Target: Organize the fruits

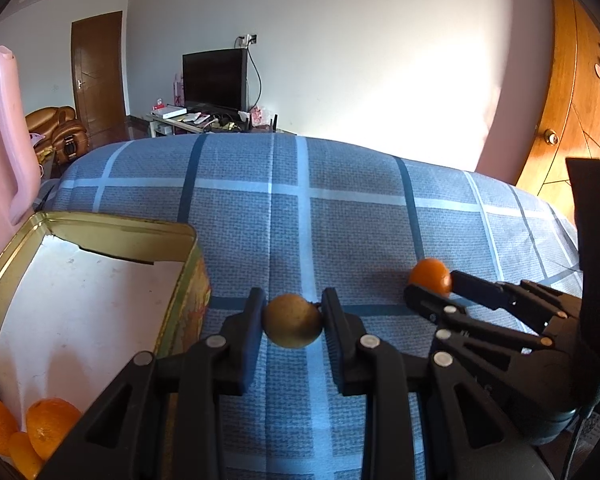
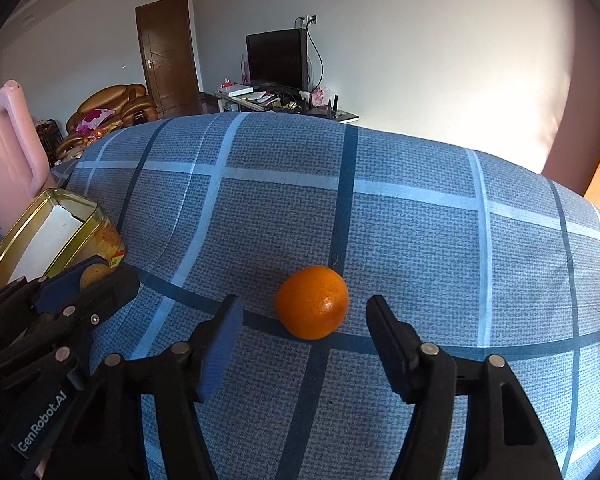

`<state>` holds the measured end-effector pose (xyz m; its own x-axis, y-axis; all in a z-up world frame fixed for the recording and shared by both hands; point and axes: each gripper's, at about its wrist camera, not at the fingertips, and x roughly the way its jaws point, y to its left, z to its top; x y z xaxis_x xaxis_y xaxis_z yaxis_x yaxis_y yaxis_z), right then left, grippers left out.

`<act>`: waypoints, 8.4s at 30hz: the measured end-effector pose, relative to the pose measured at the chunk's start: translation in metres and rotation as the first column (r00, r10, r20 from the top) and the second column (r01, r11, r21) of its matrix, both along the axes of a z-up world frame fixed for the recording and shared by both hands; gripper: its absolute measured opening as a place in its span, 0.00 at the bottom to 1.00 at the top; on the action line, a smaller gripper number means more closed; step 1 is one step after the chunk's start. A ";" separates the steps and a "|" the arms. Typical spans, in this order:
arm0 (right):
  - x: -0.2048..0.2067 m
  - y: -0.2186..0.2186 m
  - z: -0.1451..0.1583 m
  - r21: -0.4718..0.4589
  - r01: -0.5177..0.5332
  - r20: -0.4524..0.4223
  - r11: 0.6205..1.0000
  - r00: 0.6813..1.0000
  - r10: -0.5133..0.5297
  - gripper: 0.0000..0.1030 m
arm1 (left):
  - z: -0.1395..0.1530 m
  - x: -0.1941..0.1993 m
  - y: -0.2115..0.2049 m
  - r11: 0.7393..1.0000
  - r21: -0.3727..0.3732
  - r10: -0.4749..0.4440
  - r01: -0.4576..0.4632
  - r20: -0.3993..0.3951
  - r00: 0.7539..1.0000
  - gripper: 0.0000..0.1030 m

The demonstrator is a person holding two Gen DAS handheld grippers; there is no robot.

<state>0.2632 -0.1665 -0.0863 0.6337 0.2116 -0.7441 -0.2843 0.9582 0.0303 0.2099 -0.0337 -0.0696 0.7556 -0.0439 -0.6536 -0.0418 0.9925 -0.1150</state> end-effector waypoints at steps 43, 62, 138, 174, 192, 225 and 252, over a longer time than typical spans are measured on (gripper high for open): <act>-0.031 0.007 0.009 0.054 -0.052 0.065 0.997 0.997 0.049 0.41 | 0.008 -0.014 0.001 0.999 0.022 0.021 -0.023 0.075 0.997 0.29; -0.073 -0.006 0.034 0.053 -0.021 0.255 0.998 0.967 0.007 0.41 | 0.018 -0.044 -0.014 0.991 0.130 -0.009 -0.014 0.170 0.985 0.29; -0.199 0.118 0.077 0.117 -0.341 0.404 0.933 0.874 0.269 0.41 | 0.046 -0.185 0.130 0.990 0.073 0.098 -0.119 0.242 0.965 0.29; -0.205 0.197 0.047 0.026 -0.439 0.309 0.898 0.858 0.410 0.41 | 0.014 -0.189 0.189 0.977 0.088 0.181 -0.197 0.159 0.971 0.29; -0.204 0.212 0.028 -0.027 -0.463 0.228 0.886 0.860 0.457 0.41 | 0.001 -0.183 0.193 0.974 0.102 0.190 -0.200 0.098 0.977 0.35; -0.253 0.109 0.091 -0.011 -0.206 0.513 0.979 0.839 0.182 0.85 | 0.064 -0.240 0.156 0.958 0.126 0.199 -0.256 0.348 0.916 0.98; -0.280 0.070 0.103 0.032 -0.147 0.587 0.989 0.804 0.101 0.87 | 0.074 -0.248 0.104 0.951 0.218 0.123 -0.218 0.381 0.917 1.00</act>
